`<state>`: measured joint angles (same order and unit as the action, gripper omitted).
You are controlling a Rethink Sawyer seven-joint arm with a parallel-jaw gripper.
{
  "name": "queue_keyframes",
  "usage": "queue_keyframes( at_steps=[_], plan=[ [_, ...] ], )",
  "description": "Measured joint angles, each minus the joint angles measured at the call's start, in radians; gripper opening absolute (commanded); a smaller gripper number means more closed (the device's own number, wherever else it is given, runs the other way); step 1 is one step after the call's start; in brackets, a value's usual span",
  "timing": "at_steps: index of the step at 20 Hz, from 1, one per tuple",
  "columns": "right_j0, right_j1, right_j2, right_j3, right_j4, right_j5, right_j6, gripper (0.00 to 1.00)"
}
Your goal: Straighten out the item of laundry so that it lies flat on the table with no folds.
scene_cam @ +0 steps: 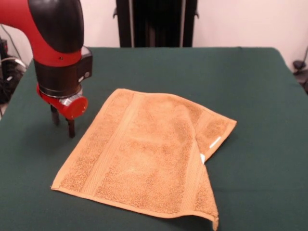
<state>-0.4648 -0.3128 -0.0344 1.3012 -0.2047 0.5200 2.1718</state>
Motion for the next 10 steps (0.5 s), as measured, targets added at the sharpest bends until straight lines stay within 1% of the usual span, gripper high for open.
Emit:
queue_keyframes(
  at_steps=[10],
  plan=[
    [0.027, 0.013, -0.021, -0.029, -0.002, 0.022, 0.000, 1.00]
  ],
)
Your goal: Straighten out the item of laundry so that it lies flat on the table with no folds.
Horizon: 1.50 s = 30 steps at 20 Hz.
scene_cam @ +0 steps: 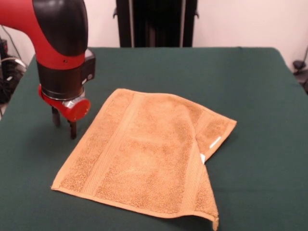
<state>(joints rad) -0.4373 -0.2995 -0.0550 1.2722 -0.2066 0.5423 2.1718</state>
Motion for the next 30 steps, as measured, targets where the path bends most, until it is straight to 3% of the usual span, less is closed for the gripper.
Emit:
queue_keyframes(
  at_steps=[30],
  plan=[
    [0.107, 0.029, -0.008, -0.055, 0.045, 0.048, 0.000, 1.00]
  ],
)
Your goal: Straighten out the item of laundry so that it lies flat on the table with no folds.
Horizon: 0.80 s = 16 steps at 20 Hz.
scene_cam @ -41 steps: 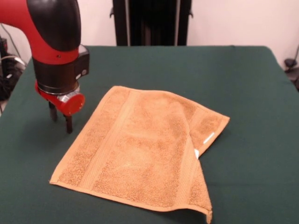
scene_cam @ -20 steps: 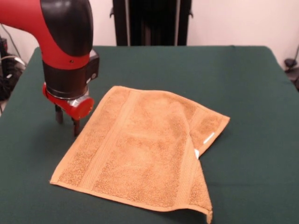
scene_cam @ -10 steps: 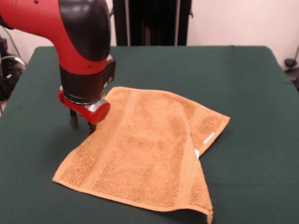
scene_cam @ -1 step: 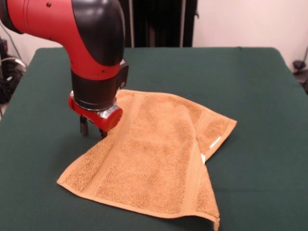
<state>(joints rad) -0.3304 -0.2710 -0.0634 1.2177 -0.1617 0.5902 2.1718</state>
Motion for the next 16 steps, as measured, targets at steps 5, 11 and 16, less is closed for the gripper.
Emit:
queue_keyframes(
  at_steps=[5, 11, 16],
  plan=[
    [-0.001, 0.001, 0.000, -0.003, 0.000, 0.000, 0.000, 1.00],
    [-0.014, -0.007, 0.001, -0.003, 0.002, 0.024, 0.000, 1.00],
    [-0.034, -0.025, 0.002, -0.003, 0.006, 0.062, 0.000, 1.00]
  ],
)
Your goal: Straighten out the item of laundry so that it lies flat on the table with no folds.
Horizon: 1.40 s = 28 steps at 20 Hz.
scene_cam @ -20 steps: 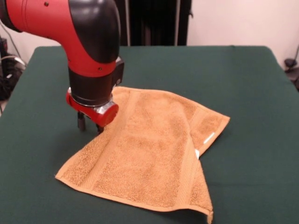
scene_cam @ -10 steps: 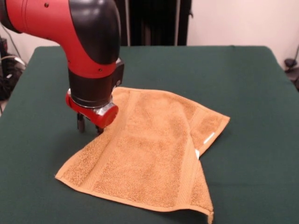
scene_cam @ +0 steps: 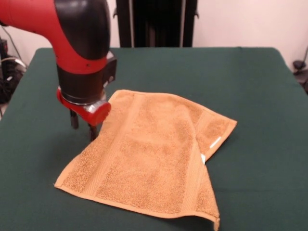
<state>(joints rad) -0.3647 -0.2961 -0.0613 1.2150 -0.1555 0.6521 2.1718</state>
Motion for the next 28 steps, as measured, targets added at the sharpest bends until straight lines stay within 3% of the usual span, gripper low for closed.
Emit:
queue_keyframes(
  at_steps=[6, 15, 28],
  plan=[
    [-0.025, -0.080, 0.001, -0.002, 0.011, 0.116, 0.000, 1.00],
    [-0.029, -0.159, 0.001, -0.007, 0.032, 0.155, 0.000, 1.00],
    [-0.008, -0.172, 0.001, -0.014, 0.040, 0.155, 0.000, 1.00]
  ],
)
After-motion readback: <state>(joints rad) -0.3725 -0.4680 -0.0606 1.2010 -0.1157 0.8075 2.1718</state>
